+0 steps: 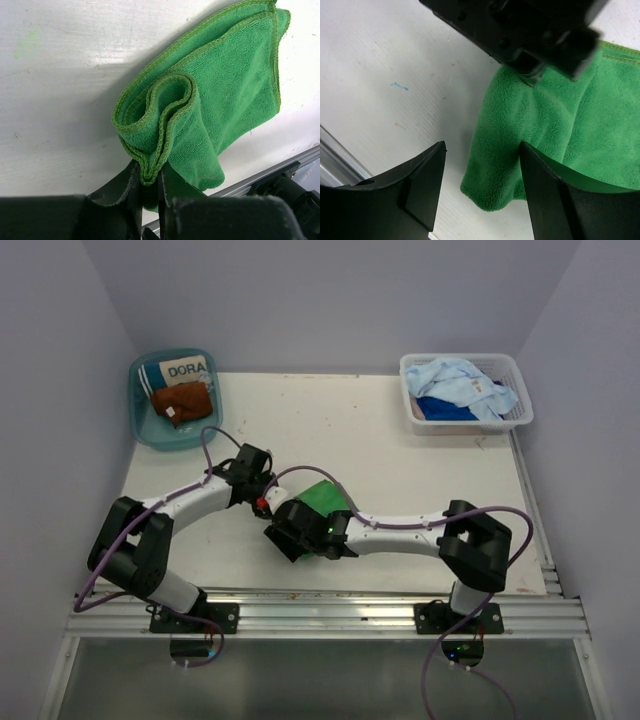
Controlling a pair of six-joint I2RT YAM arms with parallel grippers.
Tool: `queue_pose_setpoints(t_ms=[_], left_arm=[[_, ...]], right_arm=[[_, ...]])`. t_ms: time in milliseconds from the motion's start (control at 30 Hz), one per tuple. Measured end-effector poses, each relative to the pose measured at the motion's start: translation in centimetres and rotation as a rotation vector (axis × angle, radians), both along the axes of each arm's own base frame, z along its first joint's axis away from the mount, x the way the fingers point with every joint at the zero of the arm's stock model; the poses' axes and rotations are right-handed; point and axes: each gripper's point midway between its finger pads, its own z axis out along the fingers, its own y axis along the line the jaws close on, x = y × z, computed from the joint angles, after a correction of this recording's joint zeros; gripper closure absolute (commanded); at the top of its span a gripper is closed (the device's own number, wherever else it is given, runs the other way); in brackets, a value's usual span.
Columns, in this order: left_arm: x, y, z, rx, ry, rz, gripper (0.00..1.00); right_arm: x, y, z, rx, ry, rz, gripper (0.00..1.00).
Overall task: Roll the towels
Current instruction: Roll the towel
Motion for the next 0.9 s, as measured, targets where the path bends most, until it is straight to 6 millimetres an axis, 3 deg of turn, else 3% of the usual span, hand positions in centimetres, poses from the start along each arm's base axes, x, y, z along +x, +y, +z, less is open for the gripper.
queue_pose_setpoints(t_ms=[100, 167, 200, 233, 300, 333, 467, 767, 900], left_arm=[[-0.1, 0.0, 0.1, 0.001, 0.001, 0.001, 1.0], [0.0, 0.1, 0.1, 0.002, 0.0, 0.002, 1.0], [-0.1, 0.1, 0.1, 0.003, 0.0, 0.002, 1.0], [-0.1, 0.1, 0.1, 0.004, 0.001, 0.002, 1.0], [-0.1, 0.1, 0.0, 0.006, 0.003, 0.002, 1.0], [-0.1, 0.2, 0.0, 0.007, 0.002, 0.003, 0.97], [-0.1, 0.2, 0.2, 0.01, -0.006, 0.005, 0.77], [1.0, 1.7, 2.0, -0.017, -0.049, 0.053, 0.68], [1.4, 2.3, 2.8, -0.026, -0.074, 0.071, 0.58]], right_arm=[[0.0, -0.1, -1.2, -0.044, -0.012, 0.012, 0.4], [0.4, -0.1, -2.1, -0.07, -0.024, 0.01, 0.51], [0.5, -0.2, -2.4, -0.078, -0.028, 0.008, 0.57], [0.7, -0.3, -2.7, -0.091, -0.036, 0.004, 0.76], [1.0, -0.3, -2.9, -0.098, -0.051, -0.004, 0.97], [1.1, -0.4, -2.8, -0.099, -0.057, -0.008, 1.0], [1.3, -0.3, -2.5, -0.076, -0.058, -0.016, 1.0], [2.7, -0.8, -0.4, 0.189, 0.115, -0.054, 1.0], [3.3, -0.9, 0.3, 0.313, 0.209, -0.068, 1.0]])
